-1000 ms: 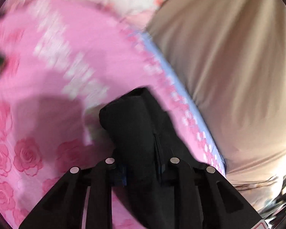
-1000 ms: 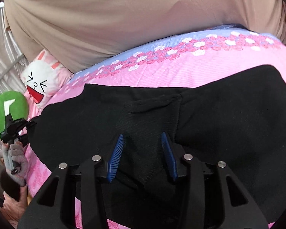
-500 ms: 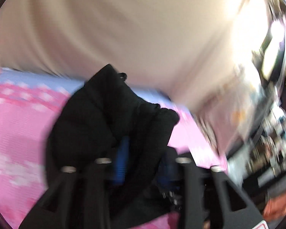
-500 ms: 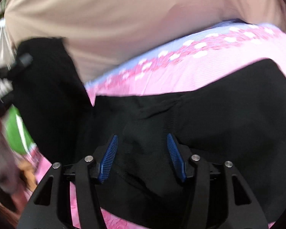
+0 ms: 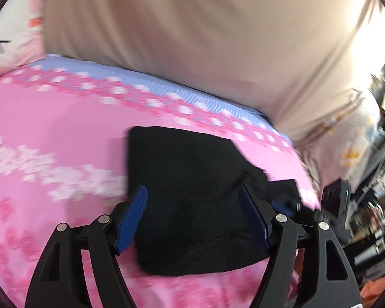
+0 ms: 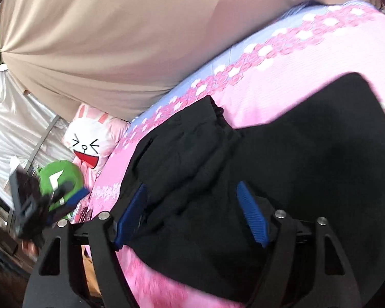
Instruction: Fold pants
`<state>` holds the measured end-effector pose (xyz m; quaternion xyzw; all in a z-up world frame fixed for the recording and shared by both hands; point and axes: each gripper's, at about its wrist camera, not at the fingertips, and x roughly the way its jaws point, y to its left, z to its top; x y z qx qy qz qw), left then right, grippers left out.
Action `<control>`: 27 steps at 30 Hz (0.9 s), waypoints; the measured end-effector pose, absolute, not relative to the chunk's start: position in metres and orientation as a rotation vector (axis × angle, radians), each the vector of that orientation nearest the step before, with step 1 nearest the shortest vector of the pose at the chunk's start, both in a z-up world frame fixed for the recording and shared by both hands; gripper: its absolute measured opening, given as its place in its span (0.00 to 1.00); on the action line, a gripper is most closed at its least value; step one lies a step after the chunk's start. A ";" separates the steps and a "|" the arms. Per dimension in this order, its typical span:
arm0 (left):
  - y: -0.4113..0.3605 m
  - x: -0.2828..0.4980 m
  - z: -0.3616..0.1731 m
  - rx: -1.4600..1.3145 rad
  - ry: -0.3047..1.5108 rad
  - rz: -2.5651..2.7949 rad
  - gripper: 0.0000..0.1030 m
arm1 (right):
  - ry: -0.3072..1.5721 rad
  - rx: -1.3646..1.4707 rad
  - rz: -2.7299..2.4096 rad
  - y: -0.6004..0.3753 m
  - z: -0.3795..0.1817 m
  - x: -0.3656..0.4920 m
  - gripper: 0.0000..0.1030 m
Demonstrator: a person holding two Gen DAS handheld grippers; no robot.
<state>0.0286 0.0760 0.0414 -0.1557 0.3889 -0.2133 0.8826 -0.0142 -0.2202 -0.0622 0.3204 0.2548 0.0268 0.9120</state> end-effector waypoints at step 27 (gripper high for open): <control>0.135 0.011 0.006 -0.382 0.828 -0.408 0.69 | 0.495 0.552 -0.091 -0.188 -0.029 0.018 0.12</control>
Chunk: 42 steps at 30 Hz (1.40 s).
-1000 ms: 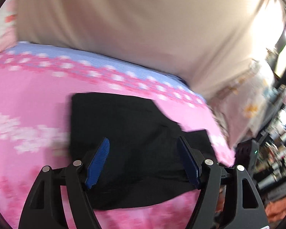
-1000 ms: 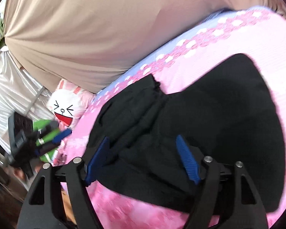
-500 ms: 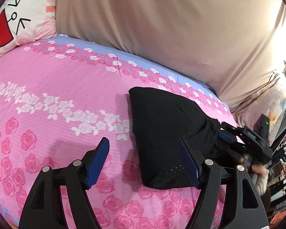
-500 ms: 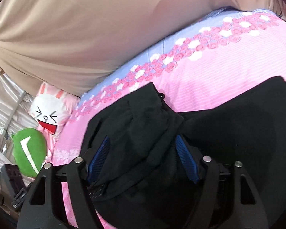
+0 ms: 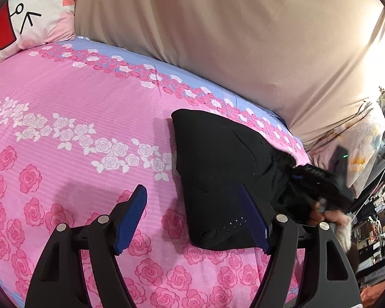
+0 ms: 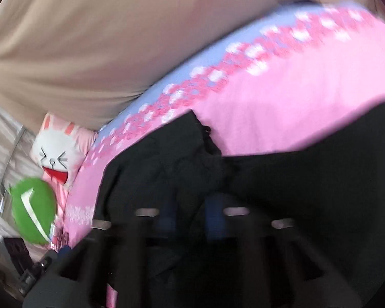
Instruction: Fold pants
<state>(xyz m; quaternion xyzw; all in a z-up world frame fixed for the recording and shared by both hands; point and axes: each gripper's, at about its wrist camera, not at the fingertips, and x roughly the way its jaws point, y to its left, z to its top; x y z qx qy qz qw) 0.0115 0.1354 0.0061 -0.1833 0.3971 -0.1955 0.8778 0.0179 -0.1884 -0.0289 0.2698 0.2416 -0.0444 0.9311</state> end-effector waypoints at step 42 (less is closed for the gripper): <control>0.028 0.078 -0.060 -0.594 1.127 -0.630 0.73 | 0.330 0.648 -0.335 -0.287 -0.060 -0.180 0.68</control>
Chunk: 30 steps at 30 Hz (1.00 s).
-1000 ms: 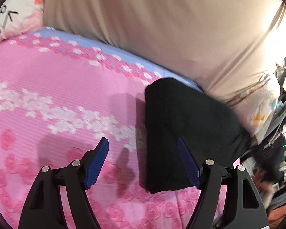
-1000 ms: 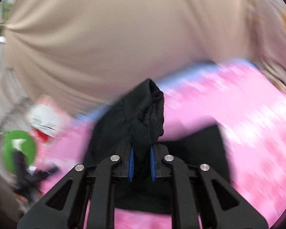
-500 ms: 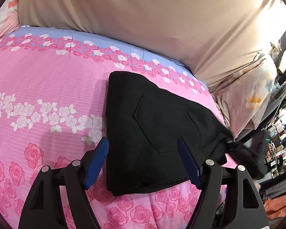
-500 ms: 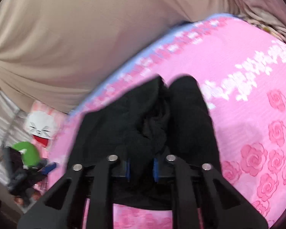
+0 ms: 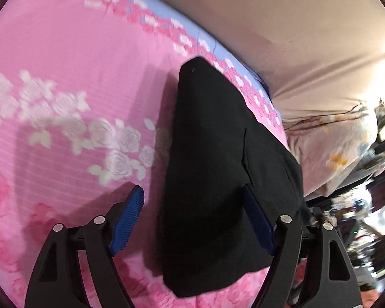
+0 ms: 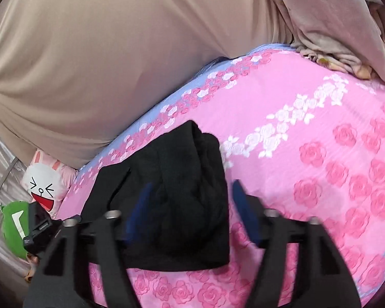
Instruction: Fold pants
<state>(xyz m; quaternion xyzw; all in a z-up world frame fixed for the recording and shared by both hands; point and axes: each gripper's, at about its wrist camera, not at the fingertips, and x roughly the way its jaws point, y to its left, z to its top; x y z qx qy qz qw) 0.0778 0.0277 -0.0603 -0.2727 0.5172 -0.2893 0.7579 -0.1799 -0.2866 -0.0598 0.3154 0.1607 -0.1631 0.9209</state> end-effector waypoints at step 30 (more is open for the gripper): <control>0.083 0.051 0.047 -0.418 0.819 -0.541 0.41 | 0.351 0.335 -0.078 -0.140 0.019 -0.079 0.06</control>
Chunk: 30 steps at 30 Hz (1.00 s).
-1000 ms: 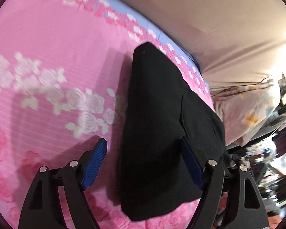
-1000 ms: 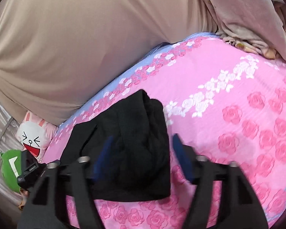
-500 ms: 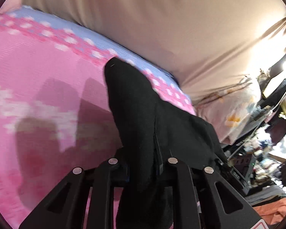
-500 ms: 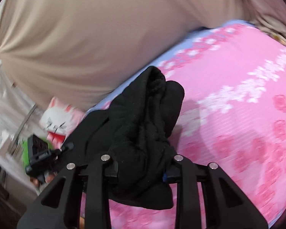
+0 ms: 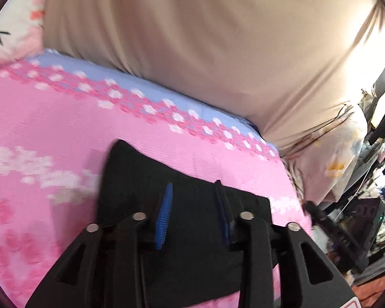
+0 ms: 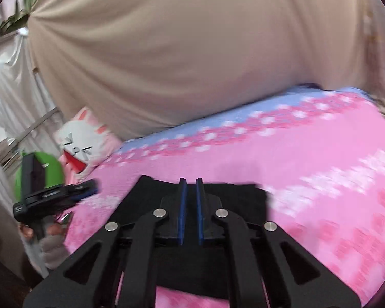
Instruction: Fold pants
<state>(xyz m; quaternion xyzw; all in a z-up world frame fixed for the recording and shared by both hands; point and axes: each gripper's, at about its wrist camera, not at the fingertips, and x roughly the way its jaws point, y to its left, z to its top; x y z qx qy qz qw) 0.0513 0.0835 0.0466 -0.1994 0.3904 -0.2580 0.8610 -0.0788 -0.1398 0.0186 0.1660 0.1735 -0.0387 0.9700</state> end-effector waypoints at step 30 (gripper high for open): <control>0.053 -0.022 -0.011 -0.112 0.916 -0.544 0.53 | 0.517 0.269 -0.167 -0.132 -0.039 -0.108 0.10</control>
